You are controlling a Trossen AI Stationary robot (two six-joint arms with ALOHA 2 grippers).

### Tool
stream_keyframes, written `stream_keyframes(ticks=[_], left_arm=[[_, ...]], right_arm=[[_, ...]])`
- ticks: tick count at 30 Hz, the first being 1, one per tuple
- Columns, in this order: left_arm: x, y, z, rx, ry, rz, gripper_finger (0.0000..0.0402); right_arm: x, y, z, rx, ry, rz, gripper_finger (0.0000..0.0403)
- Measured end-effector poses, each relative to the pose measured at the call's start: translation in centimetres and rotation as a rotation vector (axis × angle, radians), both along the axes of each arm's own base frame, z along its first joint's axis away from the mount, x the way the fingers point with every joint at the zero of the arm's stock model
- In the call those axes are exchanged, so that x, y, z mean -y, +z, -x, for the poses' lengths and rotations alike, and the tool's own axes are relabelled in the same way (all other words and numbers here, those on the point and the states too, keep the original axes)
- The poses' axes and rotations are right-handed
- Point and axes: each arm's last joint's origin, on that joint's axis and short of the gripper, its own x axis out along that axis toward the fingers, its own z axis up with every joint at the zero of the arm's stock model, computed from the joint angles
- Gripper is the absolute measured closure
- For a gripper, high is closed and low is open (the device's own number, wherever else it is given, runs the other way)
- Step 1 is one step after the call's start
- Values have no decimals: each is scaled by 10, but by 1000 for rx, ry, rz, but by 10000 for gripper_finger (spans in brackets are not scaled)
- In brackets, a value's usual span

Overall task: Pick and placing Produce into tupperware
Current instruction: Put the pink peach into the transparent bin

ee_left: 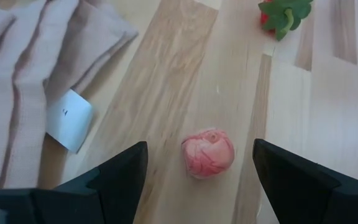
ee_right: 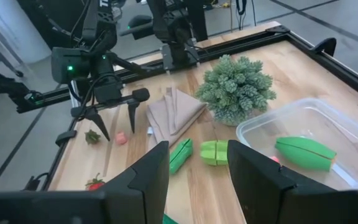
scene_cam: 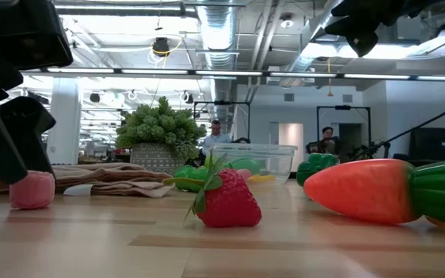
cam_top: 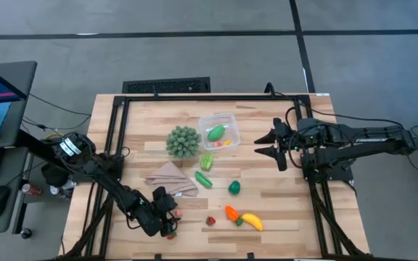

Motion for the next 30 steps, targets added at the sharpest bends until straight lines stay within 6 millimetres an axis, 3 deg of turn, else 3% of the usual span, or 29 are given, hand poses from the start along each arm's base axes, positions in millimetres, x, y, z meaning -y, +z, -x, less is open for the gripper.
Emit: stream_keyframes(ticks=[22, 30], left_arm=[[0, -13, -8, -4, -33, -46, 122], [-1, -14, -7, -15, -35, -49, 186]], right_arm=[[0, 0, 0, -2, -6, -18, 249], [0, 0, 0, -2, -7, -20, 249]])
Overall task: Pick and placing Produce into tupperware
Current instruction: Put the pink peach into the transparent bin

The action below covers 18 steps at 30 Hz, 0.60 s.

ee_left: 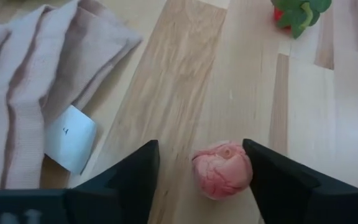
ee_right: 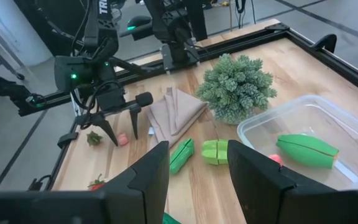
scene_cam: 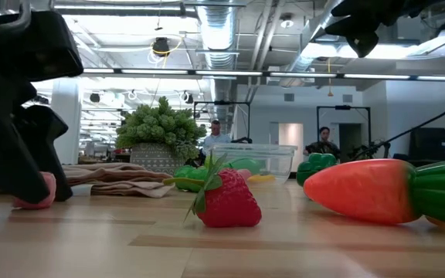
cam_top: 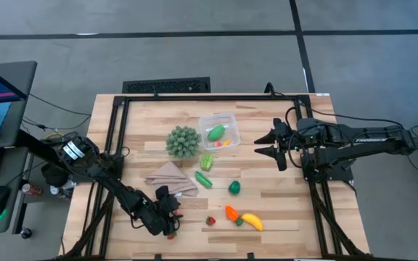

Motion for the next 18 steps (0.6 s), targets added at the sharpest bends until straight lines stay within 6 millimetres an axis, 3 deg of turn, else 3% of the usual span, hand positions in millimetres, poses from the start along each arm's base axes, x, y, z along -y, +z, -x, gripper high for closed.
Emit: stream_keyframes(ticks=[6, 18], left_arm=[[2, 2, -2, -6, -9, 6, 226], [2, 2, -2, -15, 13, 33, 256]], right_arm=[[0, 0, 0, 0, 0, 0, 249], [0, 0, 0, 0, 0, 1, 249]])
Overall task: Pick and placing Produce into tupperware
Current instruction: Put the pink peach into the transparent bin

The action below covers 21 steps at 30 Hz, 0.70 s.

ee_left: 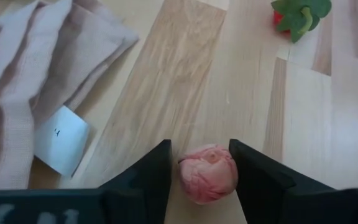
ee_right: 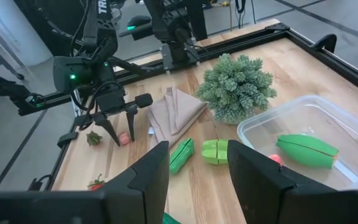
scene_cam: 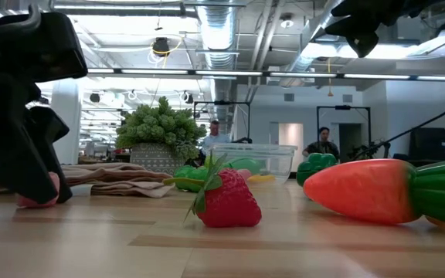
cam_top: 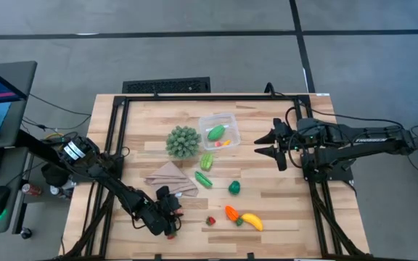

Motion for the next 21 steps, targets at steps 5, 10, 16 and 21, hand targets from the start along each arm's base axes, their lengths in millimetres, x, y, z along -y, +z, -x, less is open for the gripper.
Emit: stream_keyframes(ticks=[5, 10, 16, 21], left_arm=[[0, 0, 0, -1, 18, 18, 272], [0, 2, 0, 0, 25, 35, 286], [6, 8, -5, 7, 11, 61, 293], [7, 12, -8, 25, 19, 58, 294]], right_arm=[[0, 0, 0, 0, 0, 0, 249], [0, 0, 0, 0, 0, 0, 249], [0, 0, 0, -2, 0, 0, 249], [0, 0, 0, -1, 0, 0, 249]])
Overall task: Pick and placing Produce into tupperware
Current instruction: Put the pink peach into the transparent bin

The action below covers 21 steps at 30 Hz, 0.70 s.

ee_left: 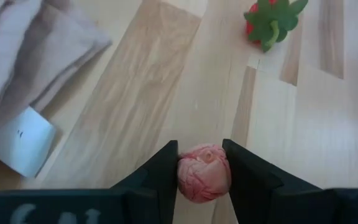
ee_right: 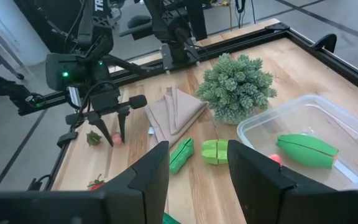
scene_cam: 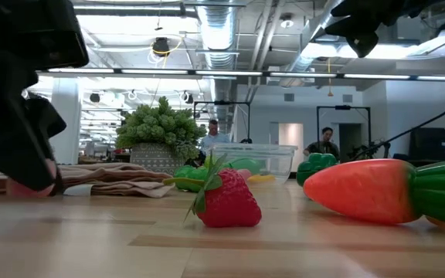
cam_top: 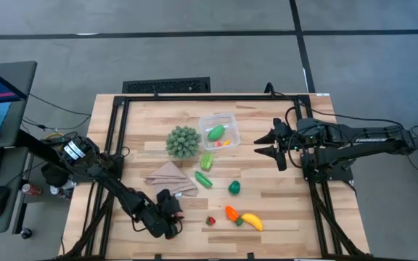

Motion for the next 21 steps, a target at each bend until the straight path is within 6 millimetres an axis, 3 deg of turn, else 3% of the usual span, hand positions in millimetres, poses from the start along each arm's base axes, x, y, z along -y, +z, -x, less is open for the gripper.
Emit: stream_keyframes(ticks=[9, 21], left_arm=[[2, 9, -7, 21, 25, -22, 294], [-9, 32, -35, 9, 16, -137, 294]], right_arm=[[0, 0, 0, 0, 0, 0, 249], [0, 0, 0, 1, 19, 29, 249]])
